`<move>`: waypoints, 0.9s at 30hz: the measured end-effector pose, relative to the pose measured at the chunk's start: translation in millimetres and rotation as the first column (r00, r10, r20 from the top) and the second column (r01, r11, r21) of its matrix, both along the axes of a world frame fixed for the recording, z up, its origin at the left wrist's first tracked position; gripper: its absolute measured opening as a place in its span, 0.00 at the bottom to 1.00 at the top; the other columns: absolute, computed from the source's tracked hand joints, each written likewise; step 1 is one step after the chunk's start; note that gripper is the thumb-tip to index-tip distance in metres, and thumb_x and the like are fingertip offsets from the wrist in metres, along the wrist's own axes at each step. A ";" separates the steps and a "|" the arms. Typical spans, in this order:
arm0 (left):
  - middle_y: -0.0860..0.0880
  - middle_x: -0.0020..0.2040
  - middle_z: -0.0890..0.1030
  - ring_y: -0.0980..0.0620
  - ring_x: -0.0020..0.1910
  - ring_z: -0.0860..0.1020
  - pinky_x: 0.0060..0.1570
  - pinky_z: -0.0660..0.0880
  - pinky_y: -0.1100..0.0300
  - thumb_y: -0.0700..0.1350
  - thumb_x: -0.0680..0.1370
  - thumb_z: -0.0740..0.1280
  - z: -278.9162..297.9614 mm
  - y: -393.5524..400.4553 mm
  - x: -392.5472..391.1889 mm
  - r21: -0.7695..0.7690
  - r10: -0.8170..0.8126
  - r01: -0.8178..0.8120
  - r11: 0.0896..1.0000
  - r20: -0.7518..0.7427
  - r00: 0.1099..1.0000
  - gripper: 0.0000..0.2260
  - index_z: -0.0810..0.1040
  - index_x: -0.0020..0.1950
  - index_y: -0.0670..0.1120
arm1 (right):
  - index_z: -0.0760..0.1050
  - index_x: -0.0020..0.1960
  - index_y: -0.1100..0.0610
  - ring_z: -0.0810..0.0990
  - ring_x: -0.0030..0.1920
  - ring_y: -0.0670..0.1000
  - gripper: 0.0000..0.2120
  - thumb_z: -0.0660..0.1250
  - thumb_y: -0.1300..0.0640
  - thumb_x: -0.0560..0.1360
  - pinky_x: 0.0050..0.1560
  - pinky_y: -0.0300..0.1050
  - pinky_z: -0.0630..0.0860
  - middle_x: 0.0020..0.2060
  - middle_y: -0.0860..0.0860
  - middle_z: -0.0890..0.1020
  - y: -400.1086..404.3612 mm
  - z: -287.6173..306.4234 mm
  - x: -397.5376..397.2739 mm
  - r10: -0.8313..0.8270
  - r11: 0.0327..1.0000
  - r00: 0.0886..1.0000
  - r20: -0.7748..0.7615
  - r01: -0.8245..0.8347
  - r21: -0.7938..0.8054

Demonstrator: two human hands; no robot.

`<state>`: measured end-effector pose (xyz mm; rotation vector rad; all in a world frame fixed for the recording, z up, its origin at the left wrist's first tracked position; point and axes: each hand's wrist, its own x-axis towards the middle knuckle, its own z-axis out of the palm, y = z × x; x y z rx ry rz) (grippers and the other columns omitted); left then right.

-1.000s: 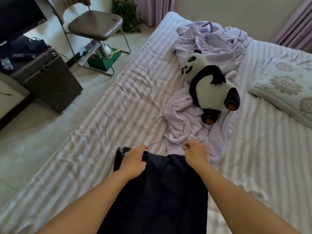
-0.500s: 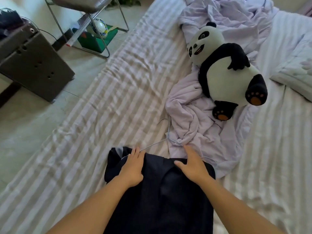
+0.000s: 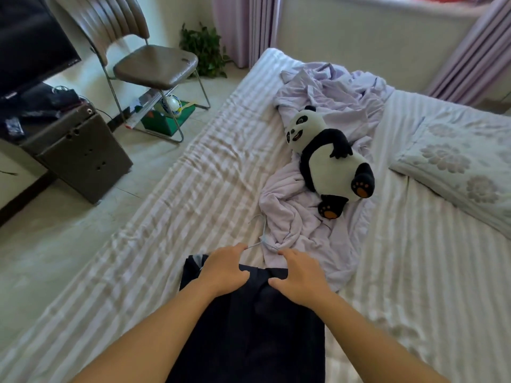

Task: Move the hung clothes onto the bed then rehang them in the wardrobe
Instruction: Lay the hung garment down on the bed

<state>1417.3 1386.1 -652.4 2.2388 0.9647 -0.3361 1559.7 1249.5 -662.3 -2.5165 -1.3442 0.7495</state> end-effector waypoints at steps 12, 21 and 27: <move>0.53 0.68 0.75 0.53 0.64 0.75 0.56 0.74 0.58 0.54 0.73 0.68 206.5 -88.6 -96.3 0.205 -0.015 0.000 0.979 0.072 0.997 0.28 0.67 0.73 0.54 | 0.66 0.72 0.51 0.73 0.64 0.51 0.30 0.66 0.41 0.74 0.61 0.46 0.71 0.65 0.48 0.75 -81.0 217.5 -86.3 0.261 0.957 0.945 0.195 -0.280 0.080; 0.52 0.69 0.73 0.51 0.66 0.73 0.60 0.74 0.53 0.58 0.71 0.71 326.6 -176.4 -225.4 0.314 0.161 -0.194 0.929 0.128 0.979 0.34 0.64 0.75 0.55 | 0.65 0.73 0.52 0.72 0.67 0.52 0.32 0.67 0.40 0.74 0.59 0.47 0.71 0.67 0.49 0.74 -134.4 359.0 -192.1 0.448 0.863 0.860 0.246 -0.488 0.134; 0.53 0.70 0.73 0.52 0.65 0.72 0.61 0.73 0.53 0.59 0.70 0.70 383.3 -235.9 -342.9 0.389 0.263 -0.263 0.883 0.054 0.963 0.33 0.66 0.73 0.55 | 0.67 0.72 0.53 0.72 0.66 0.52 0.32 0.69 0.41 0.73 0.62 0.49 0.71 0.67 0.50 0.73 -172.9 414.4 -277.9 0.575 0.776 0.767 0.286 -0.621 0.106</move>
